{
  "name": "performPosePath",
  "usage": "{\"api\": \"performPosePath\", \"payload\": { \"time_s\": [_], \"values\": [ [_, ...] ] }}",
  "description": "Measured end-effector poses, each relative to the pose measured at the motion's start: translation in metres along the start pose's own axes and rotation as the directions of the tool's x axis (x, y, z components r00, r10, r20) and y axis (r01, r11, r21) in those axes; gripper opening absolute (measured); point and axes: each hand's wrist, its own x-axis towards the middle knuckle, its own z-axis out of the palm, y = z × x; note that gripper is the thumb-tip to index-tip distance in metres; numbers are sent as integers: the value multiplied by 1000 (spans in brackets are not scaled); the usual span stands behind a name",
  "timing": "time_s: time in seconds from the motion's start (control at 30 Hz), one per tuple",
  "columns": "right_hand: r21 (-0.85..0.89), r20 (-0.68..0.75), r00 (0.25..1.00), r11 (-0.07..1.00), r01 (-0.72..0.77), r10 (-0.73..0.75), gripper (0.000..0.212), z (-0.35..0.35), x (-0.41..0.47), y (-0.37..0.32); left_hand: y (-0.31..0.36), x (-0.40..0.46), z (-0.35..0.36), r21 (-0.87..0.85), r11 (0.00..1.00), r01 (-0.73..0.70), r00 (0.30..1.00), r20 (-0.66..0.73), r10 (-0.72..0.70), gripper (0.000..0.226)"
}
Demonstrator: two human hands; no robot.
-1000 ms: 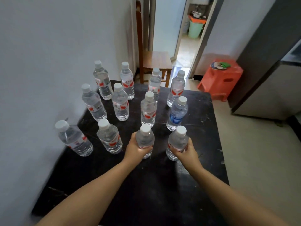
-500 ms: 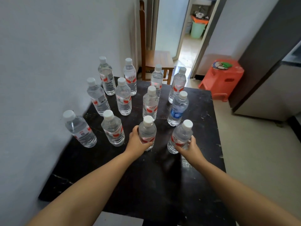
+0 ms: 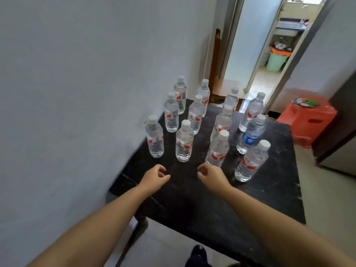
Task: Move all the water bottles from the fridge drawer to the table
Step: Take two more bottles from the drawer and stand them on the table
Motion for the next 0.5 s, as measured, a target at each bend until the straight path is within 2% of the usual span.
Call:
{"api": "performPosePath", "payload": {
  "time_s": [0.13,0.3,0.4,0.5],
  "values": [
    [-127,132,972,969,211,-194,26,27,6,-69,-32,-35,-51,-8,998,69,982,-178,-69,26],
    [-277,425,840,834,477,-339,26,69,3,-135,-75,-95,-97,-79,974,212,907,-355,-227,27],
    [-260,449,754,738,623,-479,25,89,-10,-165,-97,-137,-108,-178,935,307,822,-446,-355,29],
    [-226,494,637,620,752,-592,25,106,-28,-186,-110,-185,-103,-309,876,370,702,-525,-481,30]
  ]
}}
